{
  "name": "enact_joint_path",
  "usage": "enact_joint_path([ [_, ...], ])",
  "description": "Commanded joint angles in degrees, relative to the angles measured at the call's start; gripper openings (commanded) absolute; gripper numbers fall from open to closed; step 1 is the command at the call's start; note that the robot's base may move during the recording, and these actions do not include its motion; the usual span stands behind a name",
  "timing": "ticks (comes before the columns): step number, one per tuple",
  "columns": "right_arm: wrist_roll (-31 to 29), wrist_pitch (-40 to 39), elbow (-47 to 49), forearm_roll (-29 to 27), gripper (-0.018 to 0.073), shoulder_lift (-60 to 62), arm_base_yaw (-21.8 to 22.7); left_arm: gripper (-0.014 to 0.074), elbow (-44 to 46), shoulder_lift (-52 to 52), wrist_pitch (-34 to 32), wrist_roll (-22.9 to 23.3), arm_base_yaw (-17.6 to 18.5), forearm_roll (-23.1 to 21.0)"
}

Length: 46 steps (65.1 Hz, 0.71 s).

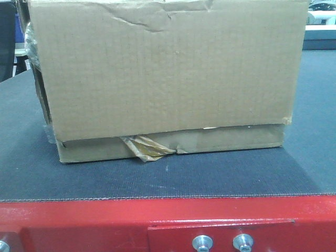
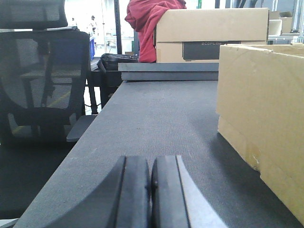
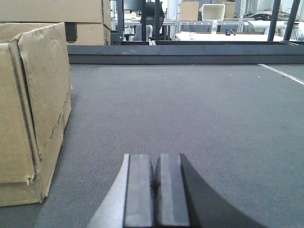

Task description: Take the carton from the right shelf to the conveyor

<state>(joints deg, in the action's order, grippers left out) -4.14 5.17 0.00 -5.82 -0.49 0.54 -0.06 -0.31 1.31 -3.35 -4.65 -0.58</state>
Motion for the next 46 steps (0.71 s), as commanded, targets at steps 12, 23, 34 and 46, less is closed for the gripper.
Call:
enact_joint_path([
  [12, -0.39, -1.75, 0.0, -0.13, -0.007, 0.49, 0.37, 0.0004, 0.06, 0.31, -0.96, -0.15, -0.35, -0.47],
  [23, -0.39, -1.75, 0.0, -0.13, -0.007, 0.49, 0.37, 0.0004, 0.06, 0.31, -0.96, -0.15, -0.35, -0.47],
  [34, -0.39, -1.75, 0.0, -0.13, -0.007, 0.49, 0.37, 0.0004, 0.06, 0.31, -0.96, -0.15, -0.35, -0.47],
  [46, -0.39, -1.75, 0.0, -0.13, -0.007, 0.49, 0.37, 0.0004, 0.06, 0.31, -0.96, -0.15, -0.35, -0.47],
])
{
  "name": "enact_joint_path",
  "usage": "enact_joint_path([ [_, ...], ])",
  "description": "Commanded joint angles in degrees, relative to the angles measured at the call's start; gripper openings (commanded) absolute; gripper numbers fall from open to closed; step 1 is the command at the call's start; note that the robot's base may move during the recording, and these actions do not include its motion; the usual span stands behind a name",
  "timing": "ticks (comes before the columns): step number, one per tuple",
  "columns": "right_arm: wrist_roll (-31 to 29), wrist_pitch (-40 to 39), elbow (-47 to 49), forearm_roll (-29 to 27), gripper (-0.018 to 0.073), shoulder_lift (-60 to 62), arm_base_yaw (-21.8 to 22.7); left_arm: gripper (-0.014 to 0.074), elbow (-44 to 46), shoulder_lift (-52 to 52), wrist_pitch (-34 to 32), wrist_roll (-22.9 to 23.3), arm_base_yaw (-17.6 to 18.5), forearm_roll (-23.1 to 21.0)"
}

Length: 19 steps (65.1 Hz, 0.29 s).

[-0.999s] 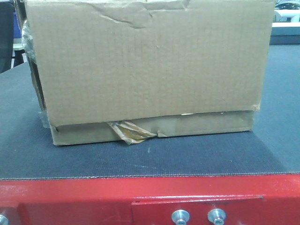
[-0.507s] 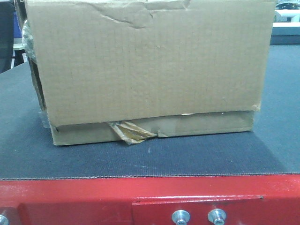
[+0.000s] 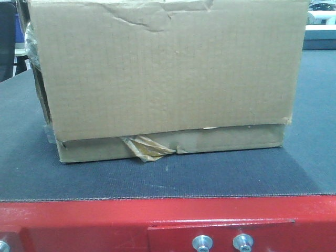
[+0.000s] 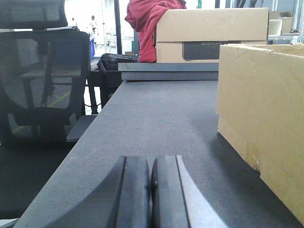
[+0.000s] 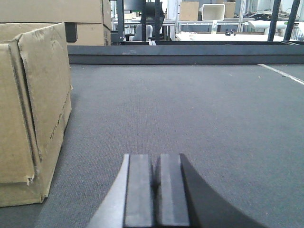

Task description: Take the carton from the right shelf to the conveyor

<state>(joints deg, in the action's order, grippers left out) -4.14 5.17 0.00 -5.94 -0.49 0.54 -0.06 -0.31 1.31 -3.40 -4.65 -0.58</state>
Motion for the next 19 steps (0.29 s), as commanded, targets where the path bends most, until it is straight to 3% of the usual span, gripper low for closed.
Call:
enact_joint_path([
  [1, -0.39, -1.75, 0.0, -0.01, -0.007, 0.49, 0.37, 0.0004, 0.06, 0.31, -0.96, -0.09, -0.35, -0.47],
  [19, -0.39, -1.75, 0.0, -0.01, -0.007, 0.49, 0.37, 0.0004, 0.06, 0.31, -0.96, -0.09, -0.35, -0.47],
])
